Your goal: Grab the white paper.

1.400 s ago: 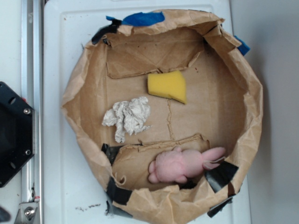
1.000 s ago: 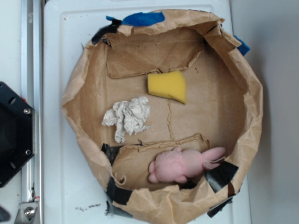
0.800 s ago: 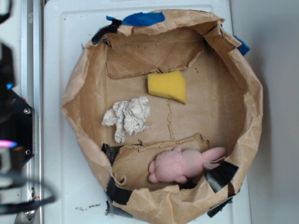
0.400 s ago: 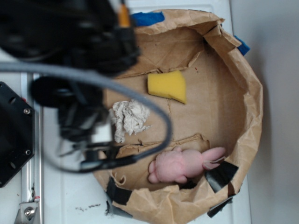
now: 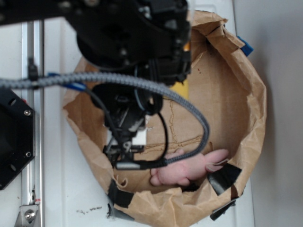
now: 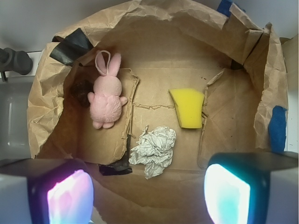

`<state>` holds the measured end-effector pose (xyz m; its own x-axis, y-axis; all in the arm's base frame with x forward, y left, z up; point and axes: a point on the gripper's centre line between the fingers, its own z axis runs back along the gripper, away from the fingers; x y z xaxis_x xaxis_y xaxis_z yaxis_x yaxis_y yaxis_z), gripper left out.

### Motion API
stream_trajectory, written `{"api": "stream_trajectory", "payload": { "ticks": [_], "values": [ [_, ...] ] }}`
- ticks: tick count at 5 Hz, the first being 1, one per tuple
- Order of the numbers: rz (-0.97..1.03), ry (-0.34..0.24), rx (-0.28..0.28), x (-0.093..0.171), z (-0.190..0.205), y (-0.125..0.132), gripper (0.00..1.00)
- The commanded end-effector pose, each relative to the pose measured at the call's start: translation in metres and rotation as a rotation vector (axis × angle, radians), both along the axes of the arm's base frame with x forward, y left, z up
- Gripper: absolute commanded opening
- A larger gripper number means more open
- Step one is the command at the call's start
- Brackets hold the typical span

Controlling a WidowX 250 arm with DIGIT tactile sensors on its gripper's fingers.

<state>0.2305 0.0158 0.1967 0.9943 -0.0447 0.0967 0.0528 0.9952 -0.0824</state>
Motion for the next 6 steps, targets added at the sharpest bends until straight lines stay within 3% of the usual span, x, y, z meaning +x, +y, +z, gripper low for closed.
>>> {"api": "stream_trajectory", "payload": {
  "ticks": [1, 3, 6],
  "values": [
    [0.018, -0.031, 0.009, 0.0, 0.006, 0.006, 1.0],
    [0.018, -0.031, 0.009, 0.0, 0.006, 0.006, 1.0],
    [0.048, 0.031, 0.057, -0.012, -0.055, -0.003, 1.0]
  ]
}}
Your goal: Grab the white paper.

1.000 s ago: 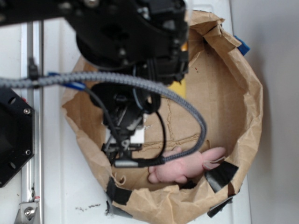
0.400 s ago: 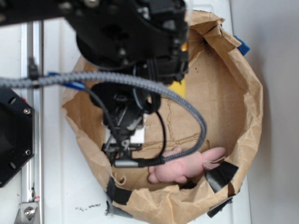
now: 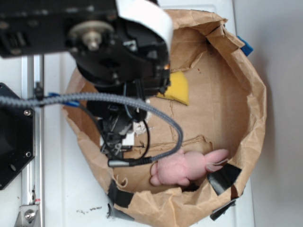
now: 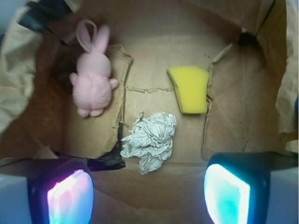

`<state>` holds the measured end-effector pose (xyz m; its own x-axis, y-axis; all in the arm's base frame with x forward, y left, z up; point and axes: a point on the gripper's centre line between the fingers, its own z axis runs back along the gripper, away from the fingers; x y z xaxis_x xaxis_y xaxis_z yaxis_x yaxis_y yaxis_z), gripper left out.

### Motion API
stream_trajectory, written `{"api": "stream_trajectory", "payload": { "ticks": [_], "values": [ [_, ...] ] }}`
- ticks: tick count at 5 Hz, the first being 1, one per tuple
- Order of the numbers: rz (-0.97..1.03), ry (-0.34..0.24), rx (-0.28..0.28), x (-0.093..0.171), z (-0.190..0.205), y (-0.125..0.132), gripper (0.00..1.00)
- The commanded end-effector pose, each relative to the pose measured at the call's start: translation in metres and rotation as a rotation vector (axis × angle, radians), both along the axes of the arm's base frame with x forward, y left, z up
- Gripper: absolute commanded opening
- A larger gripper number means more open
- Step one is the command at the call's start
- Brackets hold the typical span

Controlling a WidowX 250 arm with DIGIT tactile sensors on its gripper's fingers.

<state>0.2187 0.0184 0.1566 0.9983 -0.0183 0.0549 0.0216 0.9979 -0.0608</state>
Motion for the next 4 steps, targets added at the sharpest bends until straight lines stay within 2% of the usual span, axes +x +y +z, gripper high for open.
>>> {"api": "stream_trajectory", "payload": {
  "ticks": [1, 3, 4],
  "values": [
    [0.03, -0.008, 0.031, 0.001, -0.028, -0.004, 1.0],
    [0.036, 0.001, 0.031, 0.001, -0.042, -0.01, 1.0],
    [0.078, -0.039, 0.023, 0.001, -0.046, -0.015, 1.0]
  ]
}}
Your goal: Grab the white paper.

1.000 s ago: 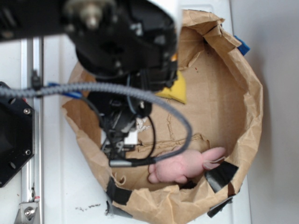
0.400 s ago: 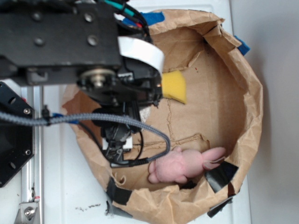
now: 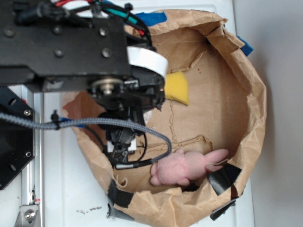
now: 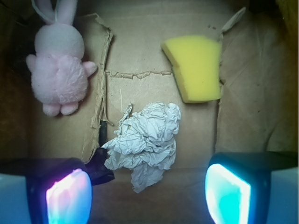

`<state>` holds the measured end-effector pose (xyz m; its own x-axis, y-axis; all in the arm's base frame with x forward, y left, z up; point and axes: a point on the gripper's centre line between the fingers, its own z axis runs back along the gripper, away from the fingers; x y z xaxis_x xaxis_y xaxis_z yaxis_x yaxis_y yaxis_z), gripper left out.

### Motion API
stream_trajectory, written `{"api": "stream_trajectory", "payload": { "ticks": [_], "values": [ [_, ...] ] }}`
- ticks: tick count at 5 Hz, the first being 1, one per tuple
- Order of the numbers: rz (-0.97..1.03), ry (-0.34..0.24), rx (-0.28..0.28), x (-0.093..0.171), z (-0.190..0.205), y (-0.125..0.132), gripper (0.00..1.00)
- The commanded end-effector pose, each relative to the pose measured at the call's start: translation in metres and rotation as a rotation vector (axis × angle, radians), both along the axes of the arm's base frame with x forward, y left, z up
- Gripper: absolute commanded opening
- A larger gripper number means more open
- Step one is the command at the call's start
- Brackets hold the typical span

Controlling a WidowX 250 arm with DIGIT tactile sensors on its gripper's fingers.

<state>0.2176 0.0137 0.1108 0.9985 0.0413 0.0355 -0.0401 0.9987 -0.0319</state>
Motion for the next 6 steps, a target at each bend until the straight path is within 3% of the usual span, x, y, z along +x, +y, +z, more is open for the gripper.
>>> {"api": "stream_trajectory", "payload": {
  "ticks": [1, 5, 6],
  "values": [
    [0.054, -0.078, -0.01, 0.006, -0.015, -0.008, 1.0],
    [0.013, -0.042, 0.041, 0.028, -0.064, -0.001, 1.0],
    [0.01, -0.063, 0.045, 0.026, -0.067, 0.001, 0.0]
  ]
}}
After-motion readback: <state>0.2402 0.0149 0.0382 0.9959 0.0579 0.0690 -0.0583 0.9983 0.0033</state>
